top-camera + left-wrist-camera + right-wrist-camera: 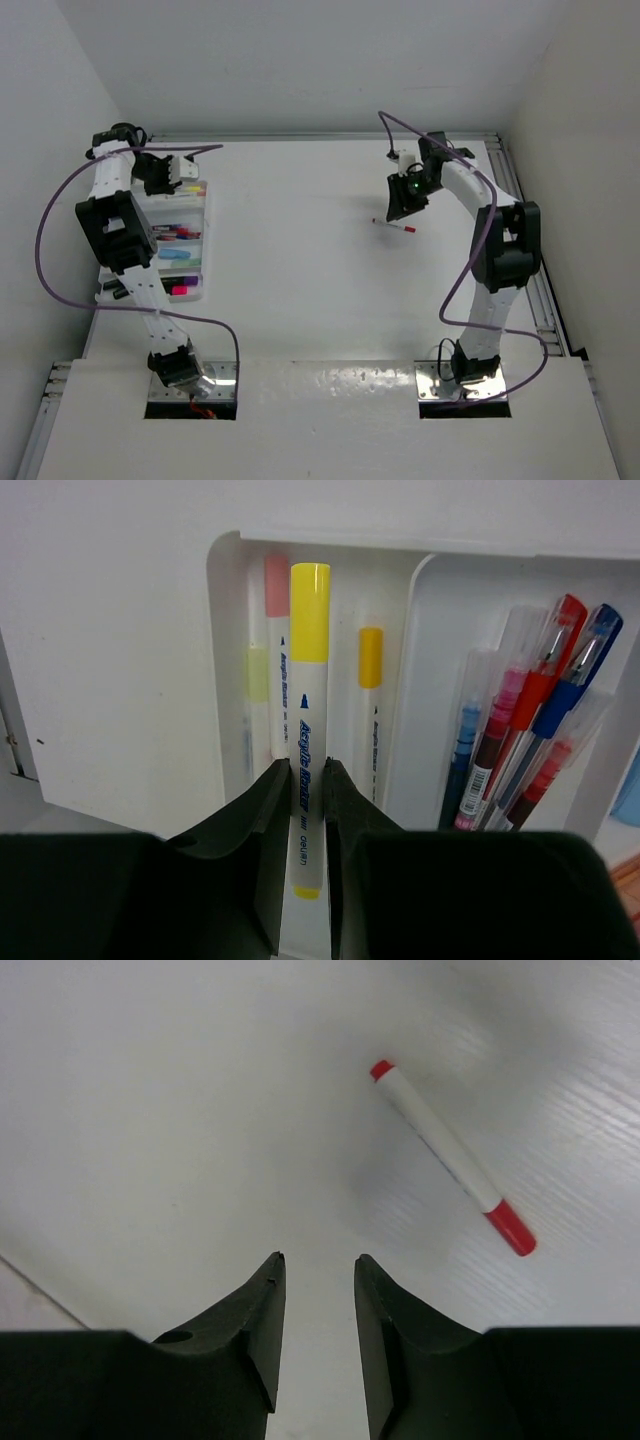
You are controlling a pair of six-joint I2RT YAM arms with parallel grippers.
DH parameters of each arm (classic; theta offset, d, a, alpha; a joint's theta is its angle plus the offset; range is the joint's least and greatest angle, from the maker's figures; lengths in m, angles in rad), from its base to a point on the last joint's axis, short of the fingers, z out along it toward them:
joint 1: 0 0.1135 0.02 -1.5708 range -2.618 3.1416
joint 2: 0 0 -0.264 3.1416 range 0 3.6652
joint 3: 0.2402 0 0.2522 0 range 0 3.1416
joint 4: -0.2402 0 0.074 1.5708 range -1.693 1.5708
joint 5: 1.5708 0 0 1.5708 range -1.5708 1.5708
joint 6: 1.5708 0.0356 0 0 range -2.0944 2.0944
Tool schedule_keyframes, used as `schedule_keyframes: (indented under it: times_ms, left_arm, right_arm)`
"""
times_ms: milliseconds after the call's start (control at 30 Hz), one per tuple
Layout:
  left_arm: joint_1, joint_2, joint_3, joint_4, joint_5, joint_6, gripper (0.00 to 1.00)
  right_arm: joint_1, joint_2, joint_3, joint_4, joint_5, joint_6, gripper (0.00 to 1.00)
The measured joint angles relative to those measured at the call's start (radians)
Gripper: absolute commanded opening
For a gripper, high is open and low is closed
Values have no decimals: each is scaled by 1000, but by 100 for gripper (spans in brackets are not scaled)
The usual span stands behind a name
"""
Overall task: Sort the stationery into containers
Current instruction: Place the stationery into the container, then grab a piece of stationery with the right arm
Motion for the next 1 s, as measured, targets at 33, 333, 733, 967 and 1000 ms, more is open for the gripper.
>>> schedule_keyframes:
  times_ms: [33,333,733,967,1000]
  left_arm:
    - [0,5,-2,9,-9,1,10]
    - [5,37,-40,112,-49,-31,42]
    - [5,10,-122,160,-14,-64,47]
    - [5,-68,-183,150,23,-65,47]
    - [5,-75,-183,148,28,-66,47]
  right_arm:
    - [0,5,-1,0,15,-27,34]
    - [14,26,-40,21,161,-275,35]
    - [45,82,-98,134,282,-529,41]
    - [45,103,-98,181,290,-582,37]
    - [45,110,-97,180,289,-589,35]
